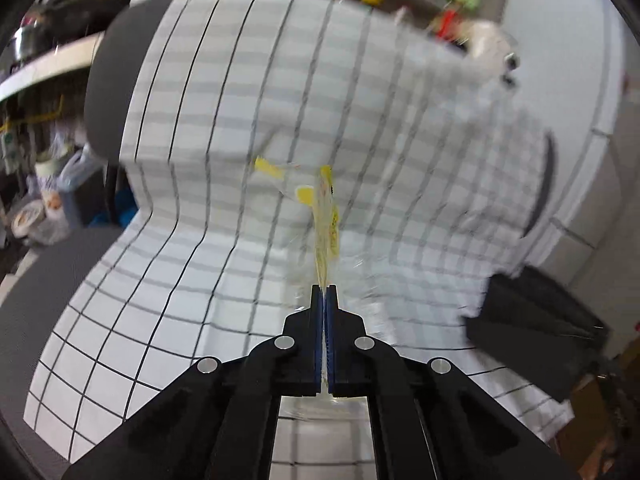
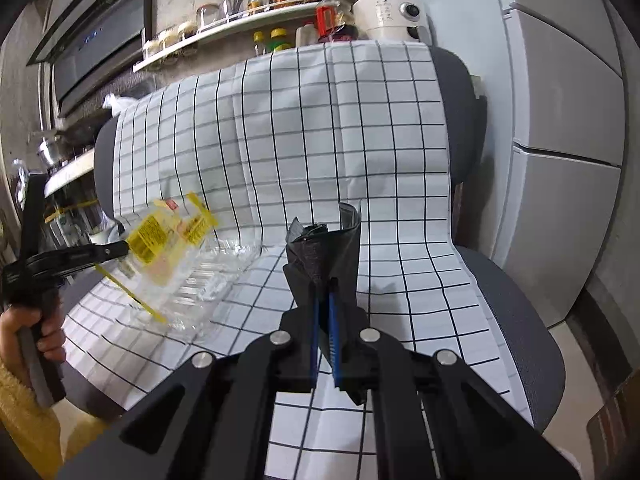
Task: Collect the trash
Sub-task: 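Carry both items to the bin and open the right tool to drop the cloth, then open the left tool over the bin to drop the yellow package, then move both open tools back over the chair seat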
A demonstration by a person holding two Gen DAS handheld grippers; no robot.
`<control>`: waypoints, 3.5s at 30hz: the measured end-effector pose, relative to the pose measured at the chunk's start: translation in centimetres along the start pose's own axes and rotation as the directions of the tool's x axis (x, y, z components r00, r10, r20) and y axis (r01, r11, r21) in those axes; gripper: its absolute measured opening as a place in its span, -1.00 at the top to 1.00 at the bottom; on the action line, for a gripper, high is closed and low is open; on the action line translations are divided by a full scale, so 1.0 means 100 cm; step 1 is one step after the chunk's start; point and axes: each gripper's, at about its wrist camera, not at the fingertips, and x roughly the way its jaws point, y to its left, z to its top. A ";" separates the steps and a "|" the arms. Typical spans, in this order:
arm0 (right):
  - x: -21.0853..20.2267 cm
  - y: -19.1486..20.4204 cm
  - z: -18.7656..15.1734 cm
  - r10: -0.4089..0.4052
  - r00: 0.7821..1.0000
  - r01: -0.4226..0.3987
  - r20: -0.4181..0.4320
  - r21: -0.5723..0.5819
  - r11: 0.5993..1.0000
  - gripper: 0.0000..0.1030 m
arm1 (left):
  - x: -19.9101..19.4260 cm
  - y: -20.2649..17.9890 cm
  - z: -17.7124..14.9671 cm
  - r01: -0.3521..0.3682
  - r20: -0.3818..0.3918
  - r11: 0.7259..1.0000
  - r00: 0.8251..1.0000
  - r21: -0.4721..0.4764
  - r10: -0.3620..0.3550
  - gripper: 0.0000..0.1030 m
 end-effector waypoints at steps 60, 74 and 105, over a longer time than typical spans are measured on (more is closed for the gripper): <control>-0.228 -0.211 -0.118 -0.557 0.825 0.552 -0.090 0.339 0.762 0.27 | -0.028 -0.366 -0.230 0.662 -0.481 0.631 0.741 0.404 -0.469 0.89; -0.237 -0.214 -0.116 -0.575 0.814 0.566 -0.084 0.335 0.753 0.26 | -0.004 -0.375 -0.250 0.639 -0.529 0.633 0.752 0.437 -0.394 0.31; -0.037 0.002 -0.034 -0.007 0.985 0.009 -0.174 0.013 1.000 0.10 | -0.051 -0.051 -0.108 -0.059 -0.149 0.982 0.985 0.178 0.086 -0.09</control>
